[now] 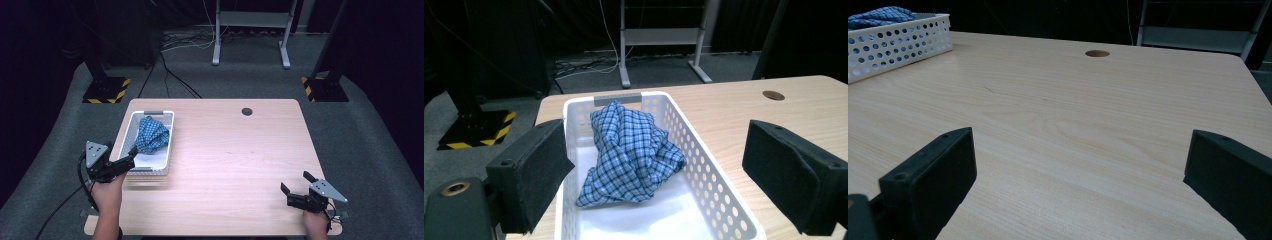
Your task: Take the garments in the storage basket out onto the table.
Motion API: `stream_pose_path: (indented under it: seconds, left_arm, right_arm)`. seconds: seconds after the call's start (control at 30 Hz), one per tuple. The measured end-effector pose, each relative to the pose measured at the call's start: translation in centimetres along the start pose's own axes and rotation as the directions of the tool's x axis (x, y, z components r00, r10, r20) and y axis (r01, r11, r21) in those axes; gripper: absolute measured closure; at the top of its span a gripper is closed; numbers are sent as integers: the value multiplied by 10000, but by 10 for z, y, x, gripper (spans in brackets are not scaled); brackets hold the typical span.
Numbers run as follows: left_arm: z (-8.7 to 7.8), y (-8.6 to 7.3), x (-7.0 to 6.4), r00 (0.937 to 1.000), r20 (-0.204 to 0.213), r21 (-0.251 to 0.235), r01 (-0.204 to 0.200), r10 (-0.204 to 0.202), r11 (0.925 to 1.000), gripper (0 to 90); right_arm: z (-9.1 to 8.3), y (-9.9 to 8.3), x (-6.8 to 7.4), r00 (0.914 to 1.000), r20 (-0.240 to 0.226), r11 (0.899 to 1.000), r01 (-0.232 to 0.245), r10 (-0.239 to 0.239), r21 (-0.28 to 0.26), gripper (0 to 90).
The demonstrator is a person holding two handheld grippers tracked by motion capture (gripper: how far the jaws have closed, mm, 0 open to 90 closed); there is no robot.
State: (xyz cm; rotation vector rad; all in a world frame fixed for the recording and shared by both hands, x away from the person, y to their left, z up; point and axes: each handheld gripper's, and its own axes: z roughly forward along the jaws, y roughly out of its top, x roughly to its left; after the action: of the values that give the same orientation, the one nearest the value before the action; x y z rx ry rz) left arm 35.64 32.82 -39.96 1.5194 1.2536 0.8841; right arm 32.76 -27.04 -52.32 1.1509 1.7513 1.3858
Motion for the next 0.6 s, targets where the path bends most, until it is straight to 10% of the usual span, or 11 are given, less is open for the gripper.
stream_pose_path:
  seconds: [0.6]
  left_arm:
    - [35,9,2,9999,45,146,112,-112,9998,107]
  right_arm:
    - [0,0,0,10000,22,10000,-11,11,31,0]
